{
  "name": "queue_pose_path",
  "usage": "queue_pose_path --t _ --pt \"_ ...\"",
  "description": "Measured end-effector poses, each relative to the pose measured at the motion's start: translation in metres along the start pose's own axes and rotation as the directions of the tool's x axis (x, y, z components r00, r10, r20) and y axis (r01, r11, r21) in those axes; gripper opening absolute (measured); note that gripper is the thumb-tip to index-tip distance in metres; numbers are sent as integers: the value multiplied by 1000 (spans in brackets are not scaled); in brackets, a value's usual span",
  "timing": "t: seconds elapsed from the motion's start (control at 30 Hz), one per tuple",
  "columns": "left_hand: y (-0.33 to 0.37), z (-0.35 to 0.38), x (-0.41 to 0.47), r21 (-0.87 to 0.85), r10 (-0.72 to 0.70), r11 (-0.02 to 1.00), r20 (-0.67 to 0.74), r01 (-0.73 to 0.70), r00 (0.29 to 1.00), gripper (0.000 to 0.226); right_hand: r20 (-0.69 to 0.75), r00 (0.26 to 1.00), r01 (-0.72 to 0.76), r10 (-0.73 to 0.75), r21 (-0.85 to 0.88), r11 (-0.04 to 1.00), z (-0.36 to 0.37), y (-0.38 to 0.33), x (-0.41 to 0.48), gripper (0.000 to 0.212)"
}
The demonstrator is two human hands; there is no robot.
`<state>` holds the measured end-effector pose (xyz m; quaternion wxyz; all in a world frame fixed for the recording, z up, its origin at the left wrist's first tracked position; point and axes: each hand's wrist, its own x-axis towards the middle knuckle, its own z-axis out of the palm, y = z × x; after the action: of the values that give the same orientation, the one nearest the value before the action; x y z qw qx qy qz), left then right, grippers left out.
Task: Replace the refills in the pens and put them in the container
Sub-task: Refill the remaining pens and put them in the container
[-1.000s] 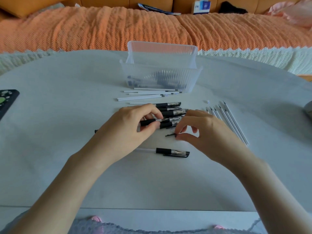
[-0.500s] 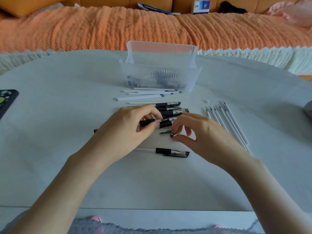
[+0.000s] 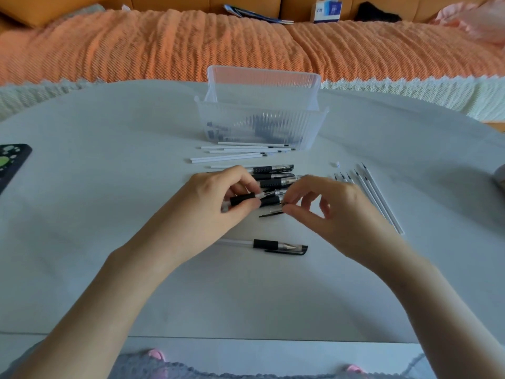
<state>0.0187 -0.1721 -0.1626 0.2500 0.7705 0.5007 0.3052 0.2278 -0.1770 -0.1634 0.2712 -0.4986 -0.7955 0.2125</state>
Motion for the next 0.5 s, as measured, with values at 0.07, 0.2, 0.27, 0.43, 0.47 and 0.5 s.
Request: queue_pose_path --t 0.07,0.2,0.27,0.43,0.47,0.5 --pt "1 0 0 2 0 1000 19 0 1000 11 -55 998 -18 23 92 996 -3 -2 0 5" --pt "2 0 0 11 26 1000 39 -26 999 11 -57 998 -5 13 131 991 -2 -4 2 7" --pt "2 0 0 12 30 999 39 -31 999 10 -54 998 16 -11 107 994 0 -5 3 6" --pt "4 0 0 11 39 999 56 -40 998 11 -48 998 45 -41 86 995 2 -6 3 4" --pt "5 0 -1 13 42 999 59 -43 997 11 -48 998 50 -46 84 995 2 -6 3 4" --pt "5 0 0 15 44 999 58 -45 997 12 -50 998 53 -49 81 995 1 -6 3 4"
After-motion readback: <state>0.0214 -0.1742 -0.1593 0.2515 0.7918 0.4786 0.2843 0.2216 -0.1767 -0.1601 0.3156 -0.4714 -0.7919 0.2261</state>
